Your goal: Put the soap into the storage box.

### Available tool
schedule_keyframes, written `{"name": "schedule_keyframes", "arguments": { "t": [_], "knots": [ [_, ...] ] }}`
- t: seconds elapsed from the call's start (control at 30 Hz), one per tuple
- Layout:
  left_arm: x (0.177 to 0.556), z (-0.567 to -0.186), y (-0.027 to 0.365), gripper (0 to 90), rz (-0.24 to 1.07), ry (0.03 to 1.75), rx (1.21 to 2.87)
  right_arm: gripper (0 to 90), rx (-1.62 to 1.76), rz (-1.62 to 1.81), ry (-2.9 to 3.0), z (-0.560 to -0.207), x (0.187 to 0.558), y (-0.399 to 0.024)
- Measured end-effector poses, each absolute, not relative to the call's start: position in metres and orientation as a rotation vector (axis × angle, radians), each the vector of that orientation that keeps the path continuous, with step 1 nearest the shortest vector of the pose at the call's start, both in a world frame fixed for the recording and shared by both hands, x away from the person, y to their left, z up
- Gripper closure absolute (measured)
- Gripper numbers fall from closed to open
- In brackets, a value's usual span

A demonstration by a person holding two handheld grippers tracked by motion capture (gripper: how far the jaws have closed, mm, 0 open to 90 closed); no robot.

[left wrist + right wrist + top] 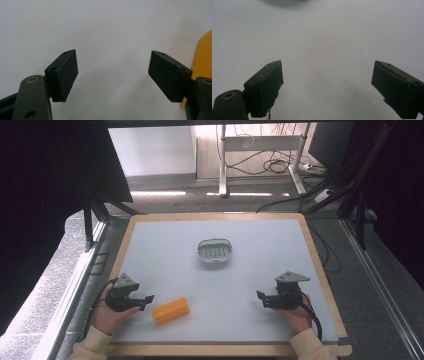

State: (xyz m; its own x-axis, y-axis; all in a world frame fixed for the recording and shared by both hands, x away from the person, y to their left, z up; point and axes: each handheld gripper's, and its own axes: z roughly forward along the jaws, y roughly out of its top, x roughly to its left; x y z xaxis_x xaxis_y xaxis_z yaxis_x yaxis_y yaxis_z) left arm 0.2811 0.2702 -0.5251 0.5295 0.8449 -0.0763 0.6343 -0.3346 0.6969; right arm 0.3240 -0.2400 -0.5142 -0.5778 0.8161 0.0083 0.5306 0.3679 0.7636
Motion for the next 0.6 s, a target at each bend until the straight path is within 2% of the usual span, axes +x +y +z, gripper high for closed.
{"name": "schedule_keyframes", "arguments": {
  "t": [0.6],
  "knots": [
    [0.278,-0.524,0.269,26.7,0.384,1.146,2.095,11.3,1.224,1.112,2.206,-0.509,0.315,-0.249]
  ]
}}
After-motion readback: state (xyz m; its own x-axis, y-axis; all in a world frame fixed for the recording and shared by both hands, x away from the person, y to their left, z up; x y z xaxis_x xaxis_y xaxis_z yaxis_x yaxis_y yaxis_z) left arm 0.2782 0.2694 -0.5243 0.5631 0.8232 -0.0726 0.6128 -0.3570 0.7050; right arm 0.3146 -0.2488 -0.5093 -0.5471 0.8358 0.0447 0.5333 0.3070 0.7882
